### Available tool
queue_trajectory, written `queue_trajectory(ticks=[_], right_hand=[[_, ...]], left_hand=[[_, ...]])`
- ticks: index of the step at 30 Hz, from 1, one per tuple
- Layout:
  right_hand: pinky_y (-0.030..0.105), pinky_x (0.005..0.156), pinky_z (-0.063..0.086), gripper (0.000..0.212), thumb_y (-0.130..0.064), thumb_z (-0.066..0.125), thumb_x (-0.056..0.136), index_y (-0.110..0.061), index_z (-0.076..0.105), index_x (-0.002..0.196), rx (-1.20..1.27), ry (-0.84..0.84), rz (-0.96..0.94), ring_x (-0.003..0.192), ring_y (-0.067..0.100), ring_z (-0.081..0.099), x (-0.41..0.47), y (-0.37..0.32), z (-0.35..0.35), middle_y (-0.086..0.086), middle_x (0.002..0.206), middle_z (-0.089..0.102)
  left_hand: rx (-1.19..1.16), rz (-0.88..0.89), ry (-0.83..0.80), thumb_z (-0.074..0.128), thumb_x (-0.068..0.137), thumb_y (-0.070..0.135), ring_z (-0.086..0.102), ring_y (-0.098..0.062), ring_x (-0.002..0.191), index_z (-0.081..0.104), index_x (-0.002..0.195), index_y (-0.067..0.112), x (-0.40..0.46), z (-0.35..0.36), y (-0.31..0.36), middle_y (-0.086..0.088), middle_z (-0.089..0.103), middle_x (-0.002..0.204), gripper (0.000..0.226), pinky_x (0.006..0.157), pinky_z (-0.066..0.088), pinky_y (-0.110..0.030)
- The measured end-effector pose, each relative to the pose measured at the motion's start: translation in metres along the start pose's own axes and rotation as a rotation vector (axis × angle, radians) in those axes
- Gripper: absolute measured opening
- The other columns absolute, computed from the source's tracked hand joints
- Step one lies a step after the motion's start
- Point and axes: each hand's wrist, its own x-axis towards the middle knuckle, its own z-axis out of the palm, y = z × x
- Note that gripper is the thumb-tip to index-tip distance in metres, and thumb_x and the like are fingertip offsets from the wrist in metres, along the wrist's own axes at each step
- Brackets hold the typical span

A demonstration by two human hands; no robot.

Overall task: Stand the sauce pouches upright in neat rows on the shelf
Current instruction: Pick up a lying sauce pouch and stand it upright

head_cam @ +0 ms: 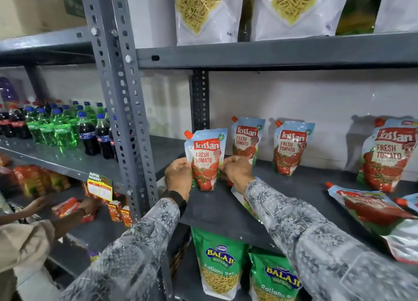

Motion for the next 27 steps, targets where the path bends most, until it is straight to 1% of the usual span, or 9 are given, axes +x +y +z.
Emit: queue_trajectory(ticks=[3,6,10,13,16,18,21,24,27], right_hand=[[0.053,0.086,0.066,0.026,0.009,0.07,0.089,-0.013,0.067,0.075,0.019,0.001,0.008,0.098,0.035,0.078,-0.001,0.0,-0.001,0.009,0.086,0.076],[0.051,0.084,0.067,0.025,0.008,0.07,0.09,-0.012,0.065,0.077,0.036,-0.017,0.043,0.098,0.033,0.078,-0.003,-0.003,-0.003,0.012,0.09,0.077],[0.042,0.084,0.066,0.009,0.002,0.067,0.094,-0.005,0.074,0.093,-0.104,0.002,-0.038,0.095,0.029,0.077,-0.009,-0.017,-0.015,0.016,0.105,0.078],[0.053,0.09,0.064,0.017,0.003,0.06,0.095,-0.007,0.072,0.091,-0.247,-0.041,-0.183,0.101,0.038,0.076,-0.021,-0.035,-0.044,0.016,0.098,0.077],[0.062,0.095,0.058,0.025,-0.003,0.055,0.098,0.006,0.072,0.114,-0.469,-0.139,-0.271,0.11,0.051,0.07,-0.033,-0.049,-0.081,0.031,0.114,0.074],[0.06,0.092,0.06,0.027,-0.009,0.057,0.099,0.005,0.072,0.116,-0.613,-0.138,-0.256,0.105,0.048,0.073,-0.035,-0.045,-0.106,0.029,0.115,0.074],[0.045,0.079,0.068,0.019,-0.01,0.066,0.096,0.001,0.076,0.108,-0.757,-0.129,-0.13,0.094,0.038,0.077,-0.03,-0.024,-0.142,0.02,0.108,0.077],[0.031,0.052,0.061,0.017,-0.014,0.071,0.096,0.0,0.072,0.104,-0.708,-0.14,0.022,0.078,0.028,0.075,-0.025,-0.005,-0.16,0.013,0.091,0.075],[0.025,0.042,0.055,0.015,-0.016,0.068,0.101,-0.003,0.066,0.094,-0.53,-0.18,0.148,0.057,0.02,0.067,-0.021,0.009,-0.164,0.009,0.076,0.07]], left_hand=[[0.034,0.014,-0.024,0.059,0.099,0.003,0.07,-0.013,0.081,0.072,0.107,0.014,-0.001,-0.004,-0.002,-0.006,0.077,0.102,0.018,0.079,0.059,-0.031],[0.059,0.004,-0.053,0.059,0.101,0.007,0.072,-0.019,0.093,0.073,0.118,0.008,-0.004,-0.007,-0.004,-0.007,0.078,0.108,0.022,0.093,0.061,-0.039],[0.155,0.084,0.045,0.06,0.099,0.012,0.073,-0.024,0.106,0.071,0.125,0.013,-0.014,-0.012,0.0,-0.007,0.078,0.114,0.028,0.101,0.056,-0.039],[0.2,0.204,0.227,0.063,0.097,0.019,0.071,-0.02,0.091,0.07,0.12,0.017,-0.043,-0.015,0.006,0.0,0.077,0.097,0.024,0.083,0.055,-0.026],[0.255,0.29,0.048,0.065,0.092,0.021,0.067,-0.004,0.073,0.074,0.101,0.021,-0.08,-0.009,0.005,0.014,0.07,0.078,0.012,0.061,0.045,-0.006],[0.387,0.203,-0.184,0.064,0.091,0.024,0.066,-0.007,0.065,0.077,0.094,0.022,-0.098,-0.001,0.002,0.008,0.075,0.08,0.013,0.064,0.055,-0.018],[0.397,-0.083,-0.396,0.065,0.094,0.015,0.065,-0.017,0.062,0.075,0.108,0.008,-0.11,0.017,0.004,-0.011,0.079,0.099,0.018,0.064,0.065,-0.033],[0.358,-0.24,-0.399,0.067,0.095,0.008,0.062,-0.021,0.06,0.07,0.097,0.001,-0.109,0.03,0.011,-0.015,0.071,0.091,0.008,0.061,0.065,-0.033],[0.276,-0.402,-0.438,0.066,0.097,0.003,0.06,-0.026,0.064,0.066,0.088,-0.001,-0.106,0.037,0.016,-0.019,0.062,0.084,0.009,0.055,0.059,-0.031]])
